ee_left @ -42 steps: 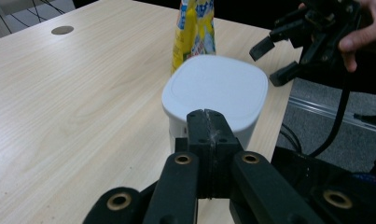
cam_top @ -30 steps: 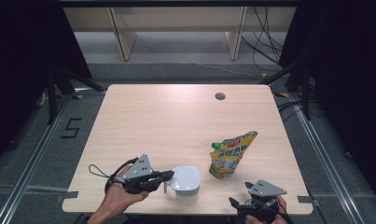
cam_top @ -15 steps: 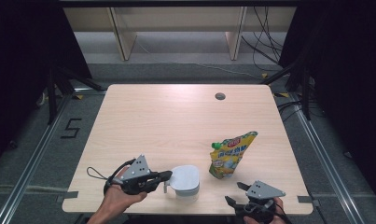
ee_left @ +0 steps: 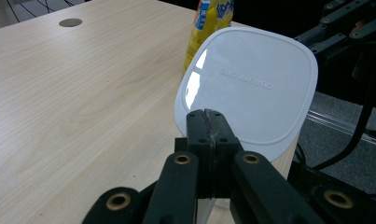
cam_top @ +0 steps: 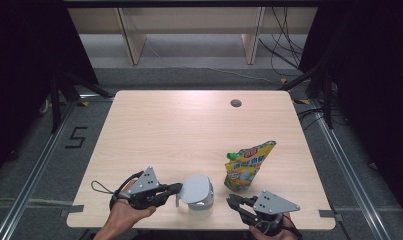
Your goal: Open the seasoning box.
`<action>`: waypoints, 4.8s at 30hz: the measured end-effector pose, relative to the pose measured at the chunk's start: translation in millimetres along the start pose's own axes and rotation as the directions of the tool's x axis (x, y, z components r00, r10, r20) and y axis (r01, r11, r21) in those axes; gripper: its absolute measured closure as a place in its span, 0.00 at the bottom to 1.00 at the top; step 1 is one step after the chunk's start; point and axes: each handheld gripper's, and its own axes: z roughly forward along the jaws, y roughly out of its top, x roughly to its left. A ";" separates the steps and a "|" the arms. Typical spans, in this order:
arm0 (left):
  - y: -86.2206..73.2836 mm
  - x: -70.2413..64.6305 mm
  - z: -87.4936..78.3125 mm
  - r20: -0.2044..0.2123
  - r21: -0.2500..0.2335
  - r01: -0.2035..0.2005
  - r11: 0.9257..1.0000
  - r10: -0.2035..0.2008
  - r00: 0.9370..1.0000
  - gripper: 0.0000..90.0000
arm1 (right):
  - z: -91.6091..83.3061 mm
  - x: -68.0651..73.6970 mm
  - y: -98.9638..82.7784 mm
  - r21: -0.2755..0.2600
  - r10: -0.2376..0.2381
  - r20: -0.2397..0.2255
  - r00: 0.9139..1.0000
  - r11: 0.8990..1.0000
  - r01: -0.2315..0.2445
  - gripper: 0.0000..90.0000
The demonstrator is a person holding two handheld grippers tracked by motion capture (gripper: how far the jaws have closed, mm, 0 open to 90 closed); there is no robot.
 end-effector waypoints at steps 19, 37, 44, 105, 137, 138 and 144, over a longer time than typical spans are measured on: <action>-5.1 4.5 -8.8 0.024 -0.032 0.065 0.997 -0.064 0.998 0.96 | 33.6 17.9 34.4 0.011 -0.111 -0.079 0.991 0.994 0.112 1.00; -66.1 -5.3 -38.2 -0.063 0.093 0.044 0.995 -0.038 0.997 0.45 | 46.1 35.1 56.7 -0.009 -0.180 -0.099 0.979 0.984 0.180 0.98; -69.0 -3.7 -43.1 -0.093 0.084 0.067 0.994 -0.059 0.994 0.39 | 49.0 39.2 62.3 -0.011 -0.197 -0.104 0.975 0.980 0.197 0.98; -76.9 -0.8 -39.4 -0.131 0.108 0.049 0.993 -0.035 0.991 0.30 | -13.3 -116.8 -29.0 0.003 0.093 0.164 0.982 0.996 -0.094 0.26; -78.4 -2.3 -37.4 -0.124 0.116 0.027 0.993 -0.013 0.992 0.30 | 4.2 -111.3 -15.2 0.011 0.113 0.106 0.988 0.993 -0.115 0.52; -78.3 -2.4 -37.0 -0.126 0.106 0.028 0.994 -0.014 0.992 0.30 | 2.6 -109.4 -15.0 0.011 0.113 0.114 0.987 0.993 -0.115 0.53; -78.2 -2.3 -38.2 -0.127 0.117 0.024 0.993 -0.009 0.992 0.30 | -4.8 -96.3 -15.1 0.035 0.111 0.148 0.983 0.993 -0.117 0.56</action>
